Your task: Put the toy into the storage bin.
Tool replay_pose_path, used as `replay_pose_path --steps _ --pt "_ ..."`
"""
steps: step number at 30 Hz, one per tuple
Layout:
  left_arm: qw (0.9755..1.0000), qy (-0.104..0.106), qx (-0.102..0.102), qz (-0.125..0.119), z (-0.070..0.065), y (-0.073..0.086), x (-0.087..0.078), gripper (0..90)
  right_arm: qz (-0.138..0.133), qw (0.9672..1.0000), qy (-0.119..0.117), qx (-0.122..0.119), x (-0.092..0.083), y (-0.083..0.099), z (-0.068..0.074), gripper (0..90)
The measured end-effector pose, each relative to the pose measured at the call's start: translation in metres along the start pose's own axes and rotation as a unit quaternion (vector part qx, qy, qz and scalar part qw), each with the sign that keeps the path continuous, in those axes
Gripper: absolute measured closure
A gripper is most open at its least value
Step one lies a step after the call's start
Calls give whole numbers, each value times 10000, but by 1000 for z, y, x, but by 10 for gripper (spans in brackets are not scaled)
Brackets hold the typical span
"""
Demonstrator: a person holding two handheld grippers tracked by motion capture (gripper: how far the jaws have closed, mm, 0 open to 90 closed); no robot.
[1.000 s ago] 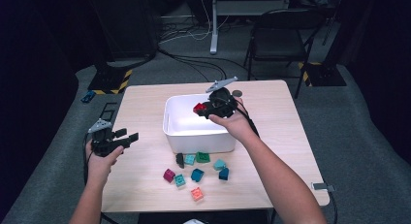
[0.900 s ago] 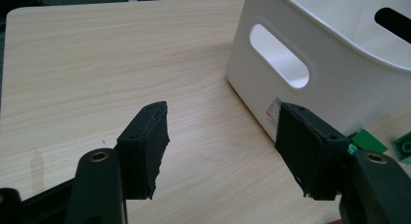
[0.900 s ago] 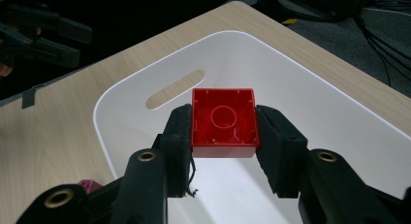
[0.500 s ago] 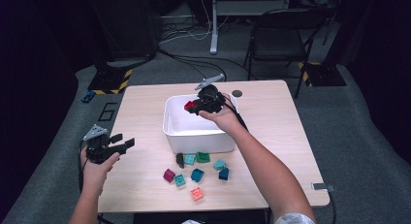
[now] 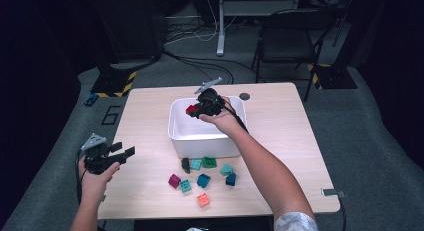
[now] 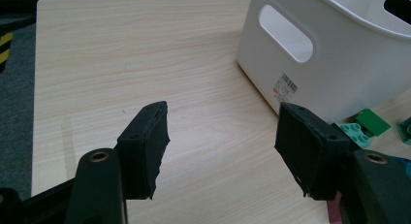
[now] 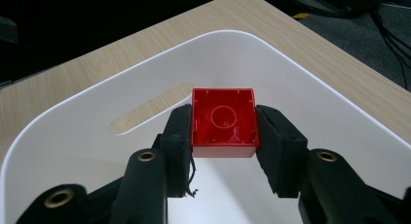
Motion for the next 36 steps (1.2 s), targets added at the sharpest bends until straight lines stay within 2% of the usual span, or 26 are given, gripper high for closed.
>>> replay_pose_path --steps 9,18,20,28,30,33,34,35,36 --pt "10000 13 1 63 0 2 0 361 280 9996 -28 -89 11 4 0 586" --pt "10000 27 -1 63 -1 2 1 358 216 9997 44 -82 10 -1 5 544" --pt "10000 33 16 67 -1 1 2 357 205 9997 57 -149 7 -2 7 545" --pt "9999 134 58 46 -7 -4 13 358 20 9998 106 -169 -20 -5 14 550" --pt "9997 178 87 104 -9 -5 16 357 -121 9995 160 -230 -33 -4 17 550" --pt "9996 239 118 107 -11 -8 21 358 -125 9994 187 -245 -44 -2 21 550" --pt "9996 239 117 54 -11 -9 24 358 -208 9993 185 -254 -55 -1 25 550" --pt "9995 277 138 113 -12 -10 25 358 -235 9992 197 -253 -61 0 26 551" --pt "9994 293 146 89 -13 -11 27 358 -235 9992 197 -253 -61 0 26 551"
Point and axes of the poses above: each handheld gripper's, and its own axes: x roughly forward along the jaws, y roughly out of its underside, z roughly to its left, the point moved 7 cm from there along x, roughly forward along the jaws
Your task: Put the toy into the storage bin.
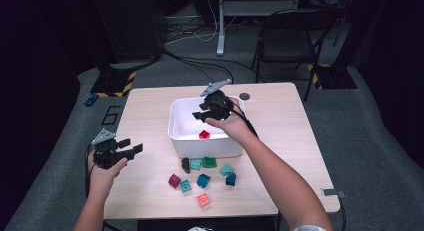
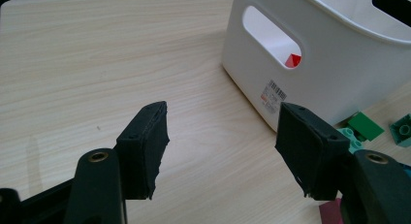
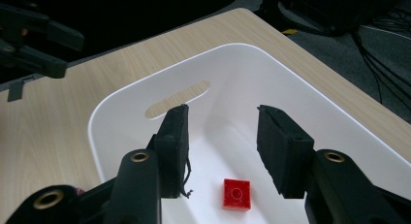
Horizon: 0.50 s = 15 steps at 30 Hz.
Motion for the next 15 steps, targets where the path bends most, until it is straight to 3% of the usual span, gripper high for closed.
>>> replay_pose_path --steps 3,11,15 --pt "10000 73 46 32 -2 -3 5 357 -88 9999 68 10 -21 5 5 552" --pt "9994 270 184 69 -13 -12 22 357 -284 9994 184 39 -52 17 12 552" --pt "9989 357 258 138 -19 -15 32 357 -410 9988 249 49 -72 27 22 552"
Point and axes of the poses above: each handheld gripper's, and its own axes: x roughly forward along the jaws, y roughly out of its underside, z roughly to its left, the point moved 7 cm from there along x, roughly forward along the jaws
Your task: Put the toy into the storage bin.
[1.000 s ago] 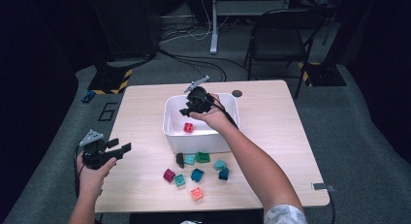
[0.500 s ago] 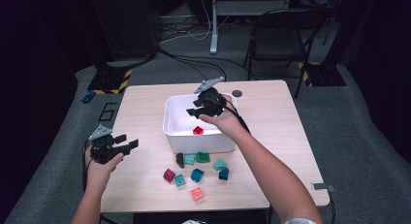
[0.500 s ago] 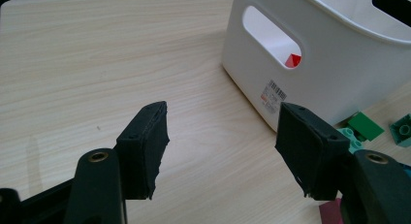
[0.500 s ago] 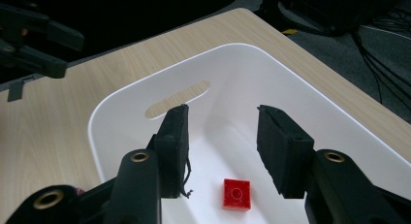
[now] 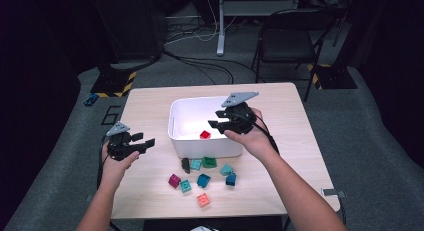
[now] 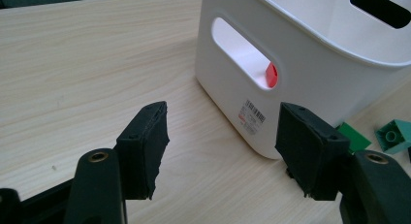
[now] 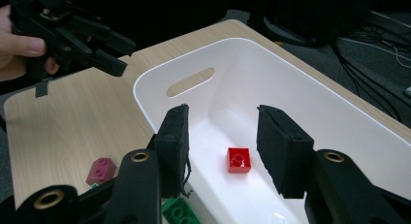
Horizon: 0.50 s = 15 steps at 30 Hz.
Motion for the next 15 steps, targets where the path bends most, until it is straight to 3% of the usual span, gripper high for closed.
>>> replay_pose_path --steps 9,15 --pt "10000 47 11 30 1 -2 5 358 -165 9999 -21 -42 -25 19 23 549" --pt "10000 31 -23 33 3 -1 5 358 -235 9997 -62 33 -31 35 32 549"
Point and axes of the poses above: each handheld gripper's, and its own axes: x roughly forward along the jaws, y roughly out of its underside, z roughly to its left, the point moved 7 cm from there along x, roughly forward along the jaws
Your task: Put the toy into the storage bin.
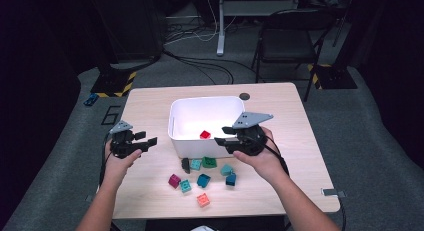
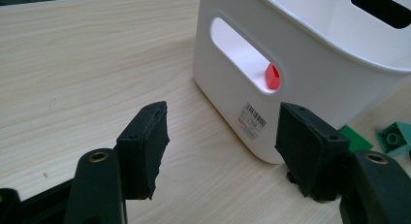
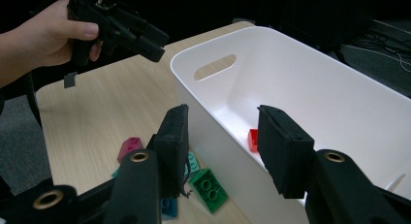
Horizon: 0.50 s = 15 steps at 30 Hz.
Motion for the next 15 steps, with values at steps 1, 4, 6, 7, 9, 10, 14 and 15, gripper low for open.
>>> replay_pose_path --steps 1,4,6,7,9,10,14,15 --pt "10000 -4 14 9 0 0 0 358 -3 10000 48 -25 -1 7 1 549" --pt "10000 -15 2 6 0 1 -1 358 44 10000 84 27 1 19 2 549" --pt "10000 -13 21 8 1 1 -1 358 84 9999 86 71 4 28 2 547" --pt "10000 -13 21 8 1 1 -1 358 84 9999 86 71 4 28 2 547" --pt "10000 -31 -6 2 1 2 -2 358 126 9998 110 86 7 37 2 546" --pt "10000 -39 -18 -4 2 2 -2 358 151 9998 117 100 10 42 2 545" --pt "10000 -66 -45 6 4 4 -5 358 238 9996 42 128 22 63 4 541" --pt "10000 -66 -45 6 4 4 -5 358 238 9996 42 128 22 63 4 541"
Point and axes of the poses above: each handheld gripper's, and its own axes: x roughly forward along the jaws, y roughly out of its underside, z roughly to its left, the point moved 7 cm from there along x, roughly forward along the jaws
